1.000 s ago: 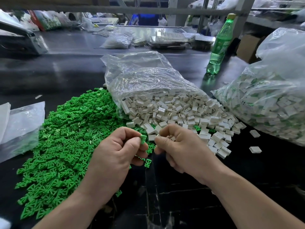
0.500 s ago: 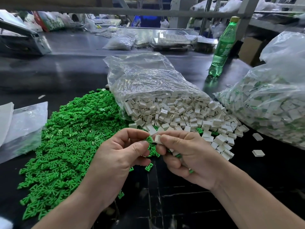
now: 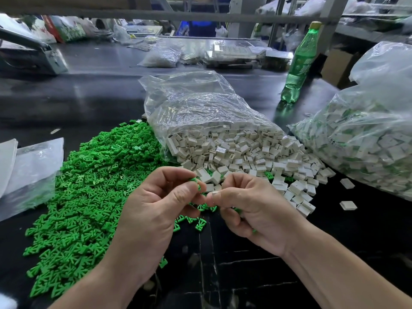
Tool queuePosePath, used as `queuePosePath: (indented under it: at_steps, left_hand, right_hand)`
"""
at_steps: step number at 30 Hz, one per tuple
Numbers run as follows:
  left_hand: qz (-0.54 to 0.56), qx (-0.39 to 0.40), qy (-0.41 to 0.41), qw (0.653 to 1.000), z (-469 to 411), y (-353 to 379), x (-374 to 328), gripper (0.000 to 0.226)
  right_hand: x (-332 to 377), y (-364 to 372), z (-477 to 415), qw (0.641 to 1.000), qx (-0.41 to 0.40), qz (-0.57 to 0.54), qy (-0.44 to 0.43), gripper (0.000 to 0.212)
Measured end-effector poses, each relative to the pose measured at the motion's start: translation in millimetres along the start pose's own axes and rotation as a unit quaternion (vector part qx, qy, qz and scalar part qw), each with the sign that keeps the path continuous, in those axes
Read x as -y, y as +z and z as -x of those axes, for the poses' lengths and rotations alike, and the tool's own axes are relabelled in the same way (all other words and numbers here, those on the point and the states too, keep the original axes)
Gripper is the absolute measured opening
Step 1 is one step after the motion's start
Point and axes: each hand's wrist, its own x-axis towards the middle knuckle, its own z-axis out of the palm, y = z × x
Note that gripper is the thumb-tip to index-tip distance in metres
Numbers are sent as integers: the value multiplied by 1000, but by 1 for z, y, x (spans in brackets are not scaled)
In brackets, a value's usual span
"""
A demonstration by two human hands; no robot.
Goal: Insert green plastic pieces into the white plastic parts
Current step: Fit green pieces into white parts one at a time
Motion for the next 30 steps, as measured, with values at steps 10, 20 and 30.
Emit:
queuePosePath:
  at_steps: [10,20,30]
  left_hand:
    - [-8,11,-20,1000,2,0,0,17]
    - [-154,-2,46,987,5,3,-3,6]
    - [-60,1,-28,998,3,2,-3,12]
  right_hand:
    - [-5,10,9,979,46,189,-69,11]
    - [-1,7,10,992,25,121,-21,11]
    - [-5,5,12,967,35,226,-110,19]
